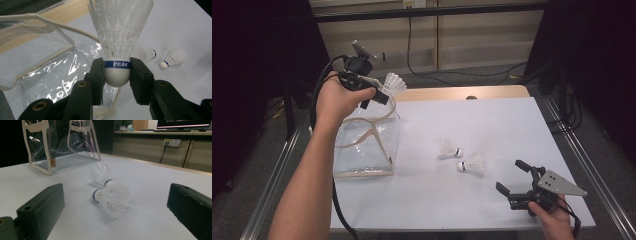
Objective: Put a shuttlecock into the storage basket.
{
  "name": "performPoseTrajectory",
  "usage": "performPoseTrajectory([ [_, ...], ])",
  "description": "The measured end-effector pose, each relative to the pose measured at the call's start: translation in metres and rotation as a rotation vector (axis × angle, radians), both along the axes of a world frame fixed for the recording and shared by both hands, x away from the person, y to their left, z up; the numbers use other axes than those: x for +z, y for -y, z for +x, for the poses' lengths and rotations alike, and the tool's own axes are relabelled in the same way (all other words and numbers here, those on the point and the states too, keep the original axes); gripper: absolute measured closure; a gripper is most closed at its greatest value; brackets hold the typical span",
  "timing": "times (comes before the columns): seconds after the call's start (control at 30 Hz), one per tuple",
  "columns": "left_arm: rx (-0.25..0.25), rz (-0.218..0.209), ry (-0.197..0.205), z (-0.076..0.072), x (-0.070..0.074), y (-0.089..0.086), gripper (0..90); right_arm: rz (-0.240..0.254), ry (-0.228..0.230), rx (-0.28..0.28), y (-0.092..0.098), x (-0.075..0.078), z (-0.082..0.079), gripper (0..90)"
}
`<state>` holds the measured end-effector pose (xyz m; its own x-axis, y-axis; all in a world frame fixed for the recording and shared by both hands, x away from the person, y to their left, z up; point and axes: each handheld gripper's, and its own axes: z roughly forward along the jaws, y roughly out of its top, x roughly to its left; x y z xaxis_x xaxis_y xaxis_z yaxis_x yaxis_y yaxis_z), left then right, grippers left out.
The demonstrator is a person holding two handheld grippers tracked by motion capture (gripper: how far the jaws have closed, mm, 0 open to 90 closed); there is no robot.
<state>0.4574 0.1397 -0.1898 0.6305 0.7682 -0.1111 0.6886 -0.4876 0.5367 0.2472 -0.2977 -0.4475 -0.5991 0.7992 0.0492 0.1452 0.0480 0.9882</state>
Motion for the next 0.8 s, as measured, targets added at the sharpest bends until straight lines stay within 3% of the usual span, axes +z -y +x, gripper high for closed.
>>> performPoseTrajectory([
  [0.8,0.042,0.004,0.006,0.003,0.002,-0.014,65.6,0.0,0.0,0.0,0.0,0.0,0.0,0.7],
])
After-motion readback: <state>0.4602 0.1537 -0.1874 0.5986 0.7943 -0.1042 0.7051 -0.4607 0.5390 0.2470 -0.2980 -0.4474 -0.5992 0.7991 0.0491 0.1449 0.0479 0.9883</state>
